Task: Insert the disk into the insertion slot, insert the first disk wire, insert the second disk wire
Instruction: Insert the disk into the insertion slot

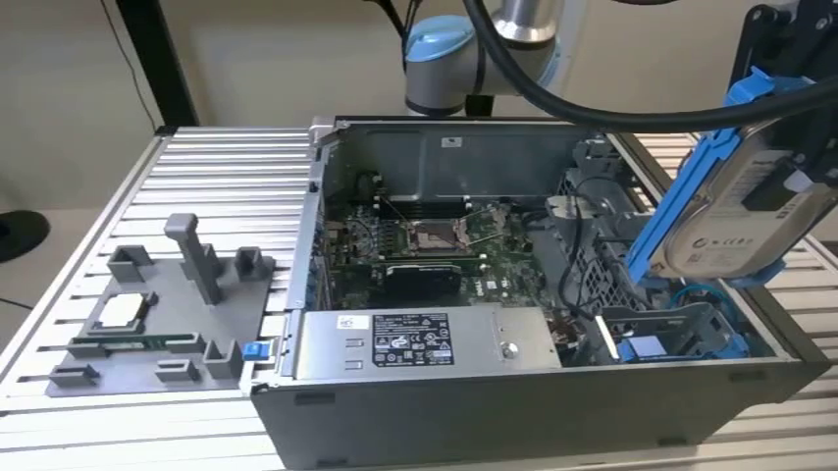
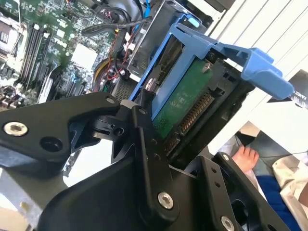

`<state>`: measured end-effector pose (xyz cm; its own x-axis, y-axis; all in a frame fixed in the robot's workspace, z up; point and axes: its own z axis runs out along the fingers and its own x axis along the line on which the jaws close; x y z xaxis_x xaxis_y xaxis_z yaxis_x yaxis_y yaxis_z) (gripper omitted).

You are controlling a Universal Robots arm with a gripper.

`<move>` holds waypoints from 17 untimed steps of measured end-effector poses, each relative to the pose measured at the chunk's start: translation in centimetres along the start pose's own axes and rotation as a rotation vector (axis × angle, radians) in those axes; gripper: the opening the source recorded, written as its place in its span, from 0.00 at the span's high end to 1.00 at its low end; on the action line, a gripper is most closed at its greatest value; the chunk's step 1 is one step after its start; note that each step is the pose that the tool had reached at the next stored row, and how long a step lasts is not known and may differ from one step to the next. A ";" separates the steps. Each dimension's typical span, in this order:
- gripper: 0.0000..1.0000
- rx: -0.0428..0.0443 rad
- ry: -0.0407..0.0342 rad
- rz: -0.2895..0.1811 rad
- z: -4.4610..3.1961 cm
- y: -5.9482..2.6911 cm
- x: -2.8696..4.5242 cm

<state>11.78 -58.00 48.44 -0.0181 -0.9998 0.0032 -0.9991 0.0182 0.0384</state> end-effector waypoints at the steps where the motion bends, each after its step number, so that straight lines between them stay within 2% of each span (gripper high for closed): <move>1: 1.00 0.0000 0.0000 0.000 0.07 0.00 0.00; 17: 1.00 0.0001 0.0002 0.000 0.72 -0.06 -0.01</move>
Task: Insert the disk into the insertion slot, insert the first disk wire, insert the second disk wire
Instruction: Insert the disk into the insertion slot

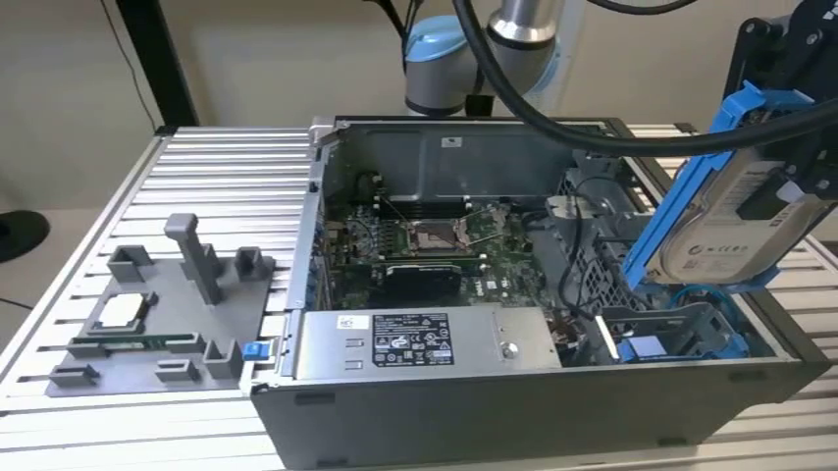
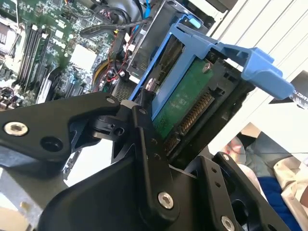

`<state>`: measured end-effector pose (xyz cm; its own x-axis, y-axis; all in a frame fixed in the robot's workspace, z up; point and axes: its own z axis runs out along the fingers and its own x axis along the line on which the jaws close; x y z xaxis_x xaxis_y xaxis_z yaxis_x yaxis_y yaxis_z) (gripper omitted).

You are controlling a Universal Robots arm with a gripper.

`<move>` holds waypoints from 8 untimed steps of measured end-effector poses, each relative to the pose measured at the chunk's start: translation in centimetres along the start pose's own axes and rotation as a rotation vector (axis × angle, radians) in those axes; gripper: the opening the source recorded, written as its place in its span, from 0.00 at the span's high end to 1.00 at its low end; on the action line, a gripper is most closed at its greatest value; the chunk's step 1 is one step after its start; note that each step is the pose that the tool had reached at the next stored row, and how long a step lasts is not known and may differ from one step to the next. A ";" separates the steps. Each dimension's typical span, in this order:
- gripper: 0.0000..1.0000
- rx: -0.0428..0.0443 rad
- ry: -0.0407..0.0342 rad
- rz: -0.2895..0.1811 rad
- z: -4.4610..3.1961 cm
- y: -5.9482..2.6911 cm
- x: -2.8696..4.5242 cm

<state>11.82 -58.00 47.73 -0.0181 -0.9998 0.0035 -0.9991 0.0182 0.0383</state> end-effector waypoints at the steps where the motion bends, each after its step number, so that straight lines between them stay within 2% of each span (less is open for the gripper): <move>1: 1.00 0.0000 -0.0001 0.000 0.04 0.00 0.00; 8: 1.00 0.0002 -0.0002 0.000 0.30 -0.02 0.00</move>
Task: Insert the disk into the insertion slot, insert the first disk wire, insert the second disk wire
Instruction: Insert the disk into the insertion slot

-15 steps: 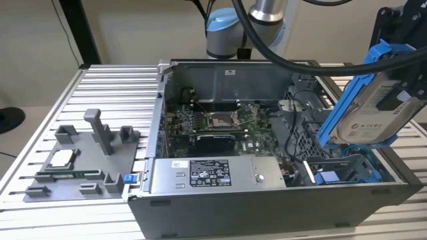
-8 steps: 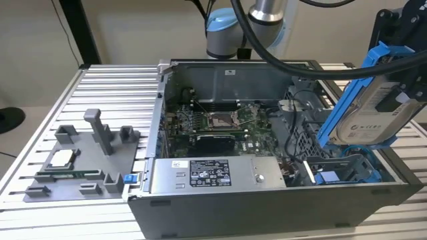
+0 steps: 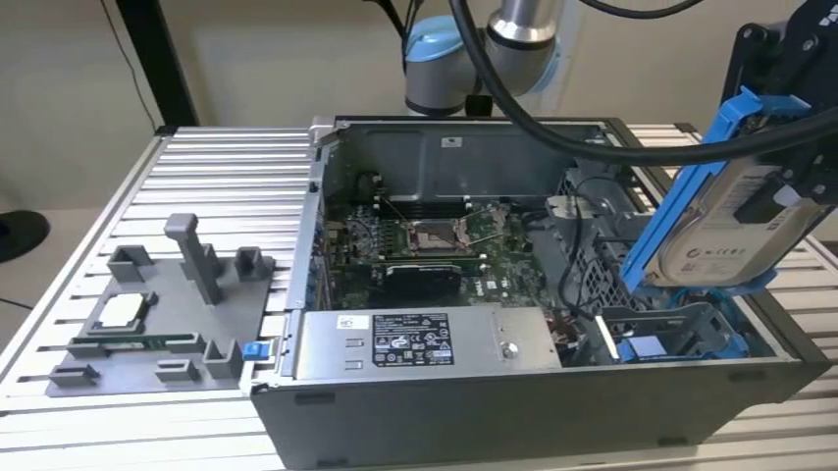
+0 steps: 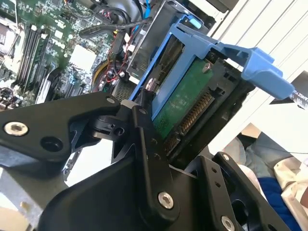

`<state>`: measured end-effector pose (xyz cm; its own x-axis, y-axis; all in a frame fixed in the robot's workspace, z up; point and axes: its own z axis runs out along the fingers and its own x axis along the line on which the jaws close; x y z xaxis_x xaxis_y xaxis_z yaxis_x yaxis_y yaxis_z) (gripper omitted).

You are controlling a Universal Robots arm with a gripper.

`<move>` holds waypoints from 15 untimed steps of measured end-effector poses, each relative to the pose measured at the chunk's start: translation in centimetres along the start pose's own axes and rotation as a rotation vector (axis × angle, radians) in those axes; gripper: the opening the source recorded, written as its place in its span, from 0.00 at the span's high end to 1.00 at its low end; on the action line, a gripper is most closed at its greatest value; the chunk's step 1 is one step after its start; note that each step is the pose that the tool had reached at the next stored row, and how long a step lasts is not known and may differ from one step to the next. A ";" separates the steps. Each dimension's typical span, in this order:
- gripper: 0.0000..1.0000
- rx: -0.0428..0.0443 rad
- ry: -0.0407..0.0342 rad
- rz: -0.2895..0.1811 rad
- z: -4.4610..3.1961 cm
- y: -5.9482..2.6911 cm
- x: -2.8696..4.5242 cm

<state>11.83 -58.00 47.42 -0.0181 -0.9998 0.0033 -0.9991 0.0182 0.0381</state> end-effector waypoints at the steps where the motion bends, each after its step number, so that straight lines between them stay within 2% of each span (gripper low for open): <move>1: 1.00 0.0000 0.0000 0.000 0.04 0.00 0.00; 11: 1.00 0.0031 0.0000 0.000 1.03 -0.05 0.00; 15: 1.00 0.0036 0.0000 0.000 1.18 -0.07 -0.01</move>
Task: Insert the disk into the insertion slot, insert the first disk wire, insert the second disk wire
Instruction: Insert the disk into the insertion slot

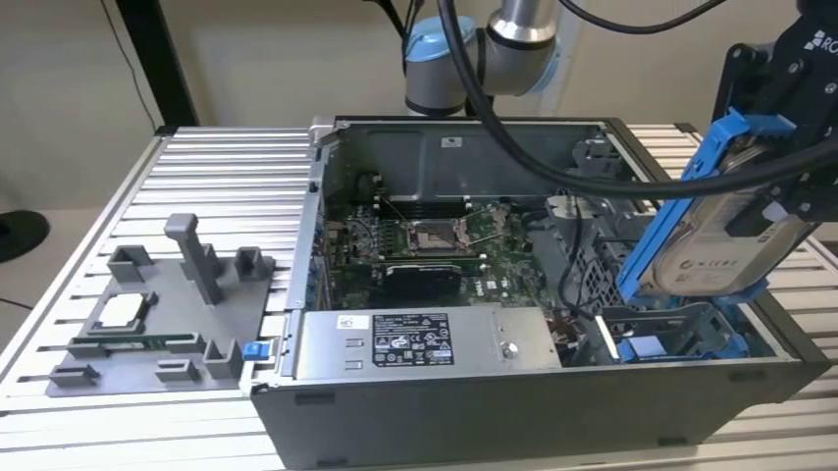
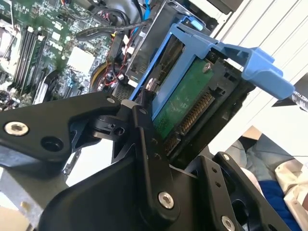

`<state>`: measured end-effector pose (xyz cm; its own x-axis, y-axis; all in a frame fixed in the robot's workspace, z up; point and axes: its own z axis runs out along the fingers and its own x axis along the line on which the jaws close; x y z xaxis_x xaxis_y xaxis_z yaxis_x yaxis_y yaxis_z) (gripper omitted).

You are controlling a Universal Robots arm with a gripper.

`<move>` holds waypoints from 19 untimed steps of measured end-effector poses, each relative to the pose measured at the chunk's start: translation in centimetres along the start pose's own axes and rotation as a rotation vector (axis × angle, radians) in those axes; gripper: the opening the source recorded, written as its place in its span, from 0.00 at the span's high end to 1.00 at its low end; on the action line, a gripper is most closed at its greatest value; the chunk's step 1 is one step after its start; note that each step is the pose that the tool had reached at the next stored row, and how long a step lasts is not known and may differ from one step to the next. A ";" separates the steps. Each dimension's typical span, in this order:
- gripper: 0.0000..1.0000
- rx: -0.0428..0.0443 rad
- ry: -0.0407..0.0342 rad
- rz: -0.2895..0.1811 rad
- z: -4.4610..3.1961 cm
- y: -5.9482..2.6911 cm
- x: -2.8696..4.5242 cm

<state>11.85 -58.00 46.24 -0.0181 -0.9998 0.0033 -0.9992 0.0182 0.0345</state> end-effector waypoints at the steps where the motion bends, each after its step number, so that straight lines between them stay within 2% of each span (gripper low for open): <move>1: 1.00 0.0002 -0.0001 0.000 0.04 0.00 0.00; 15: 1.00 0.0004 0.0000 0.000 0.16 -0.01 0.00; 19: 1.00 0.0005 -0.0005 0.000 0.44 -0.02 0.00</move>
<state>11.86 -58.00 45.80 -0.0182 -0.9998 0.0029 -0.9993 0.0183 0.0340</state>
